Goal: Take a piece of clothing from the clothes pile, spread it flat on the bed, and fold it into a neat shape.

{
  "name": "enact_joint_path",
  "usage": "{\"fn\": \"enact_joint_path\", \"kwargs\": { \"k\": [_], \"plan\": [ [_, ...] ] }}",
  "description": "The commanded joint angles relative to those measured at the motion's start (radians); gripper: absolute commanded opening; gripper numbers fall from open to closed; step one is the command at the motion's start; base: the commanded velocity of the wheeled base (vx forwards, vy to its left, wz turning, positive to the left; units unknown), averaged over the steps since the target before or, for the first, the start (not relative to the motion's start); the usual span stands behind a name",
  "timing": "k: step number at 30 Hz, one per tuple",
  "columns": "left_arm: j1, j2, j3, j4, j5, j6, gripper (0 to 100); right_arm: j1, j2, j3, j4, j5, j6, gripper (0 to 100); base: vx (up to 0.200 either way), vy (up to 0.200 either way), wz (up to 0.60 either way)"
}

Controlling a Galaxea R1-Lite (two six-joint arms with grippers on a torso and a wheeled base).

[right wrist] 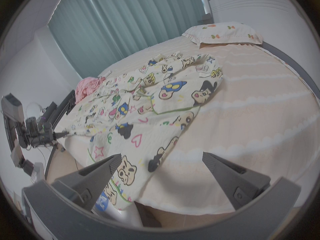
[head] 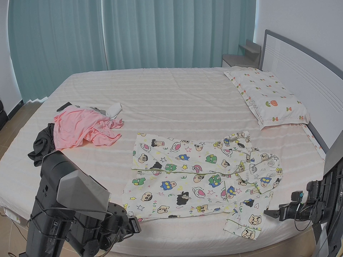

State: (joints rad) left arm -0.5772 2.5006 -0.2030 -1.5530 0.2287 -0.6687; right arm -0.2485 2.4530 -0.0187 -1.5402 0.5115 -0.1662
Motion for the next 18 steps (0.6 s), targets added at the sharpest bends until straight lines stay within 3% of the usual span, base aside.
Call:
{"fn": "enact_joint_path", "kwargs": {
  "k": [1, 4, 13, 18],
  "plan": [
    [0.008, -0.026, 0.014, -0.018, 0.0, 0.001, 0, 0.052, 0.004, 0.019, 0.12, 0.028, -0.032, 100, 0.0, 0.0, 0.0],
    [0.008, -0.023, 0.016, -0.018, 0.0, 0.001, 0, 0.118, -0.038, 0.019, 0.184, 0.024, -0.029, 100, 0.0, 0.0, 0.0],
    [0.008, -0.022, 0.008, -0.018, 0.0, 0.003, 0, 0.161, -0.031, 0.019, 0.19, 0.019, -0.015, 100, 0.0, 0.0, 0.0],
    [0.008, -0.022, 0.013, -0.018, 0.0, 0.0, 0, 0.167, -0.055, 0.019, 0.232, -0.044, -0.019, 100, 0.0, 0.0, 0.0]
  ]
}}
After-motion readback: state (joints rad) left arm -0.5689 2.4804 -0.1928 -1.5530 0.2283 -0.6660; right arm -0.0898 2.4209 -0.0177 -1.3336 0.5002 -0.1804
